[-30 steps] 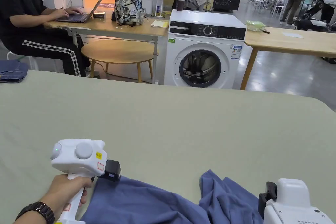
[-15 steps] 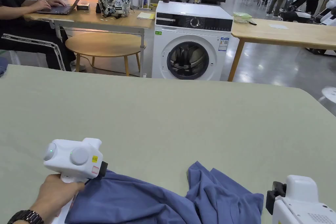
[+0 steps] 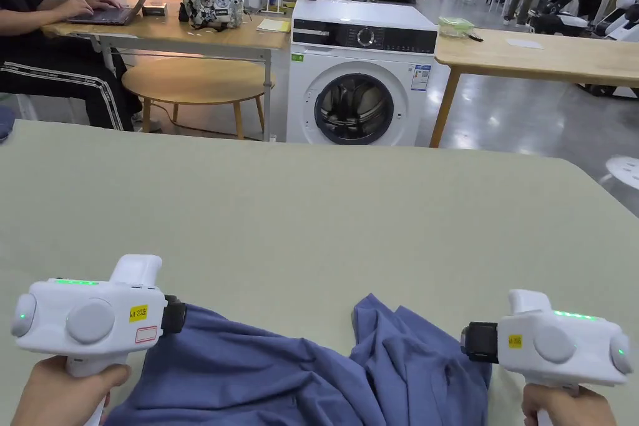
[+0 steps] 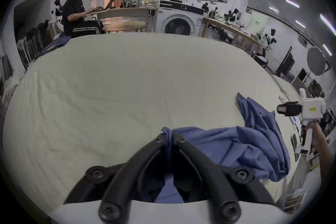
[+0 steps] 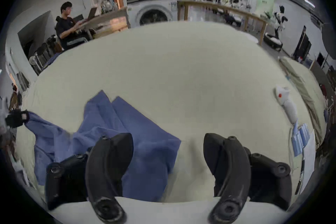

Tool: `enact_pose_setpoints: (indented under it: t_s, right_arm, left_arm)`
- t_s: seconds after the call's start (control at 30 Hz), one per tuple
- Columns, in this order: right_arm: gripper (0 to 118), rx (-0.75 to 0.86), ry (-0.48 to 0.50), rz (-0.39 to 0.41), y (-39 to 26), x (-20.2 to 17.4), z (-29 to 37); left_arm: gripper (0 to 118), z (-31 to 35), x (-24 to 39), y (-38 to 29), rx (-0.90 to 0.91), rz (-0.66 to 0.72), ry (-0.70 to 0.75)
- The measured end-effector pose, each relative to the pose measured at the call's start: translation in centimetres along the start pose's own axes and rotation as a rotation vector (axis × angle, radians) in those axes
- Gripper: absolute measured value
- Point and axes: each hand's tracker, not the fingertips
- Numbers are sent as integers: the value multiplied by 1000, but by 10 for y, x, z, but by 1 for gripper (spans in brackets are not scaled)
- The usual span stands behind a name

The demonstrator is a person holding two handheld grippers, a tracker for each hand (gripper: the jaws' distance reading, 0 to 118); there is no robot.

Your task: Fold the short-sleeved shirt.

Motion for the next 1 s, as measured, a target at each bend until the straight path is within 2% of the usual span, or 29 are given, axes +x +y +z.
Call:
enact_pose_setpoints:
  t_s: [0.1, 0.13, 0.2, 0.27, 0.3, 0.43, 0.67, 0.83, 1.0]
  right_arm:
    - [82, -108, 27, -62, -2, 4, -24]
    - [72, -132, 28, -79, -3, 8, -34]
    - [37, -149, -5, -81, -8, 7, -38]
    - [12, -96, -17, -39, -16, 1, -28]
    - [5, -100, 5, -33, -18, -1, -25]
    - [3, -74, -7, -20, -24, -5, -16]
    - [2, 104, -65, 75, -17, -16, 24]
    - [2, 246, -79, 122, 8, -25, 73]
    - [2, 387, -105, 154, 34, -33, 130]
  left_arm:
    - [0, 3, -1, -9, -8, 9, 6]
    - [0, 3, -2, -11, -11, 12, 8]
    - [0, 2, -3, -15, -20, 18, 9]
    - [0, 2, -3, -18, -23, 17, 14]
    - [0, 3, -2, -18, -26, 18, 16]
    - [0, 1, 0, -20, -28, 18, 28]
    - [0, 24, -2, -12, 34, 31, 47]
    - [0, 70, -11, 9, 132, 40, 72]
    - [0, 123, -26, 37, 208, -9, 138]
